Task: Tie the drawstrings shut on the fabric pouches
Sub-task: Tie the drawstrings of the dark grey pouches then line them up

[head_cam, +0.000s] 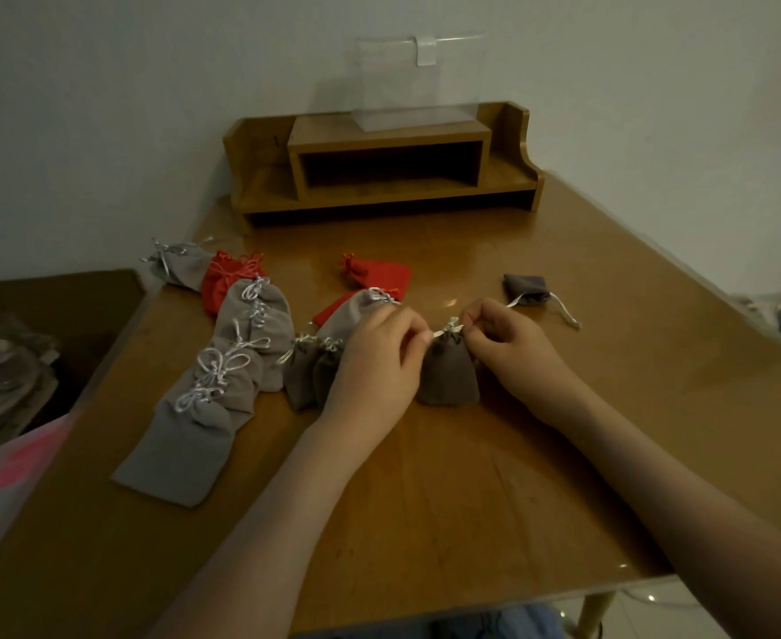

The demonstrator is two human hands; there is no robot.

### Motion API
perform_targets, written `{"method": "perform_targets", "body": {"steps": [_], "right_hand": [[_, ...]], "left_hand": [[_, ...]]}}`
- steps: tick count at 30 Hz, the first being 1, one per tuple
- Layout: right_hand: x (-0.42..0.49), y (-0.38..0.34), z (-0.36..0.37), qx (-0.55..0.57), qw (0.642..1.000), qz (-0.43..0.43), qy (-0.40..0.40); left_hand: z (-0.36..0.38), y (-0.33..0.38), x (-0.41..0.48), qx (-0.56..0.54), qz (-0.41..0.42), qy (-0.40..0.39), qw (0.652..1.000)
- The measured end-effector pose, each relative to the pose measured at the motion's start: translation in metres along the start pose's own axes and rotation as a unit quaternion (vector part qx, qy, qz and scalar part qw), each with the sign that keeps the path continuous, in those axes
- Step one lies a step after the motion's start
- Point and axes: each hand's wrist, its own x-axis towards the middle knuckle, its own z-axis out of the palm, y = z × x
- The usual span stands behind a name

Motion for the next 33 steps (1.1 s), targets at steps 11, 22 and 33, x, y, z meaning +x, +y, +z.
{"method": "perform_targets", "body": {"steps": [11, 22, 33], "right_hand": [[0.011, 0.012, -0.011, -0.342, 0.925, 0.013, 0.166], [0.013, 0.013, -0.019, -0.412, 0.898, 0.113, 0.110], [0.014, 0.016, -0.021, -0.384, 0.903, 0.114, 0.156]], "left_hand": [[-0.003, 0.004, -0.004, 0.072, -0.129, -0.010, 0.989], [0.008, -0.001, -0.006, 0.188, 0.015, 0.053, 0.981], [0.011, 0.004, -0.010, 0.162, 0.035, -0.076, 0.983]]}}
